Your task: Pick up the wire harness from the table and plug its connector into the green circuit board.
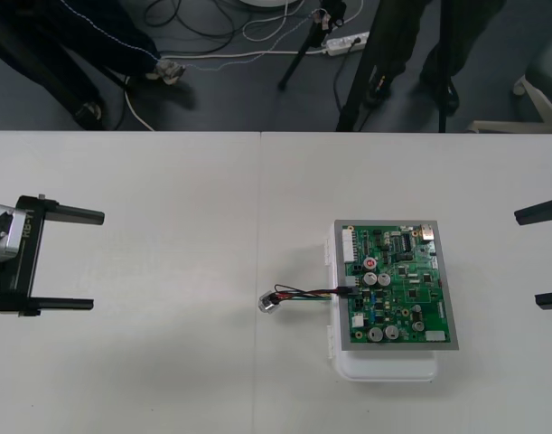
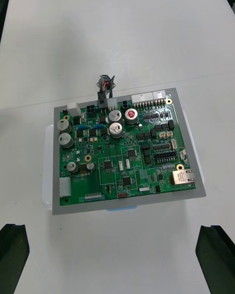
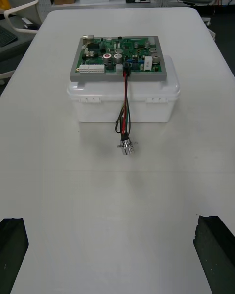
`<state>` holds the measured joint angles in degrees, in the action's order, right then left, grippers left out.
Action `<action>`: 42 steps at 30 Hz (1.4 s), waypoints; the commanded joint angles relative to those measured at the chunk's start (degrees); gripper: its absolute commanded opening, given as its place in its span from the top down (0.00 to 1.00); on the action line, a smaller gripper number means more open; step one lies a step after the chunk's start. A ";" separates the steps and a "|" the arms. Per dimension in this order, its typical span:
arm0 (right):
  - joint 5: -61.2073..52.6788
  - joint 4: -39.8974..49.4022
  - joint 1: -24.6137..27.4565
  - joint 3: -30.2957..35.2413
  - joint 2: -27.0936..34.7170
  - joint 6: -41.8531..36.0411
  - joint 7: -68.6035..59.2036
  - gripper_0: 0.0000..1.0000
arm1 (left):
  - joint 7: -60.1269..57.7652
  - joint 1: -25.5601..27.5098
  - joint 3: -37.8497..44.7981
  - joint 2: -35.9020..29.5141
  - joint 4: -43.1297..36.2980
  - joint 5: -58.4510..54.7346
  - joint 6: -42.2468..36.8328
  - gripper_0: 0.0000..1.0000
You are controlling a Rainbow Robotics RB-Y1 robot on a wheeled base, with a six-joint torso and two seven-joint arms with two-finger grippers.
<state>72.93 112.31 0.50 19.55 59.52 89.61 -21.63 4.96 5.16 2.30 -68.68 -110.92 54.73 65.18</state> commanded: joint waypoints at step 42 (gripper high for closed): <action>-2.44 0.89 4.42 2.16 -2.56 0.39 15.47 0.00 | -2.94 -2.96 1.39 -4.80 -1.49 -2.52 3.37 0.00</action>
<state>71.16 112.35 3.93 19.73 57.99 89.63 -7.50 4.95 3.83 2.30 -70.80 -111.02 52.34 66.24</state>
